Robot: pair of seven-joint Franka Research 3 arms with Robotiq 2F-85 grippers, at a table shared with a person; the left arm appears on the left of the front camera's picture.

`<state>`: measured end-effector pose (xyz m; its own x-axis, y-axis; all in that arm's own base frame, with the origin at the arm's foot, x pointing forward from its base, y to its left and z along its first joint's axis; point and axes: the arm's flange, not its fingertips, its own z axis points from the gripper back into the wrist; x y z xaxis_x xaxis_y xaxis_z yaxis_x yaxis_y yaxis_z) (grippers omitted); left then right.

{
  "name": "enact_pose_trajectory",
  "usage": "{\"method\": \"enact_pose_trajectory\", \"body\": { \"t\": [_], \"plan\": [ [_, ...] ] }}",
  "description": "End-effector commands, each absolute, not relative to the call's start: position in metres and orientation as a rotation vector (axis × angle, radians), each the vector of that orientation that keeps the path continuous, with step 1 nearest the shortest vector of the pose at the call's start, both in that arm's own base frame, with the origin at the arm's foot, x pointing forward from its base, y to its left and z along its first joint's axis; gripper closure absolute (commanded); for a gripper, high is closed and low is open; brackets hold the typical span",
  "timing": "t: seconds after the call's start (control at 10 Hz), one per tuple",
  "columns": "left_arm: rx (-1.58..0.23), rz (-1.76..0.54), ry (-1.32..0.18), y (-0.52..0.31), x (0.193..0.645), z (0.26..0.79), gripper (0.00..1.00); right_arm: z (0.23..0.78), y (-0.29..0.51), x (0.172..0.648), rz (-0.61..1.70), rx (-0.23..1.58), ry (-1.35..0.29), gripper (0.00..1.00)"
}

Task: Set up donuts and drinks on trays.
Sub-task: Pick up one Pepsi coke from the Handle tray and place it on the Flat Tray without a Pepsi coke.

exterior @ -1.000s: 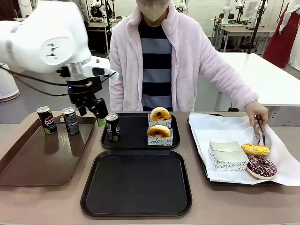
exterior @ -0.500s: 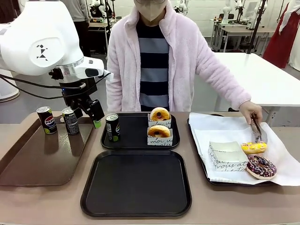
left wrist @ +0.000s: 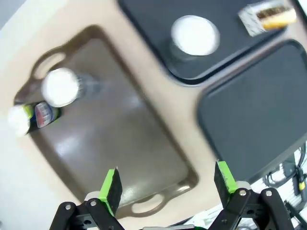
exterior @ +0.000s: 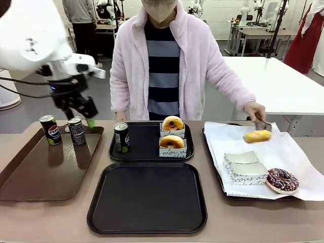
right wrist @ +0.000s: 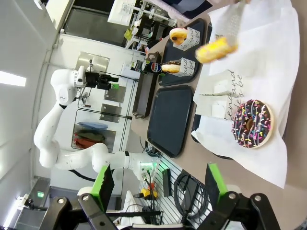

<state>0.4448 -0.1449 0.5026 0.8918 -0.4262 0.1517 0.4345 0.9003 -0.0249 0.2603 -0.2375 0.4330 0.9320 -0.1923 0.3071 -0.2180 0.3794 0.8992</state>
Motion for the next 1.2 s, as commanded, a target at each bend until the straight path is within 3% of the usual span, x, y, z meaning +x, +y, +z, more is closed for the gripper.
{"method": "enact_pose_trajectory", "body": {
  "t": [0.0,0.5,0.6,1.1],
  "plan": [
    [-0.085,-0.331,-0.144,-0.093,0.467,0.525,0.0,0.434,-0.239,0.26,0.028,1.2,-0.408,0.0],
    [-0.028,-0.053,-0.176,-0.011,0.5,0.537,0.0,0.434,-0.239,0.26,0.028,1.2,-0.408,0.0],
    [-0.062,-0.157,-0.171,-0.015,0.491,0.537,0.0,0.434,-0.239,0.26,0.028,1.2,-0.408,0.0],
    [-0.062,-0.157,-0.171,-0.015,0.491,0.537,0.0,0.434,-0.239,0.26,0.028,1.2,-0.408,0.0]
  ]
}}
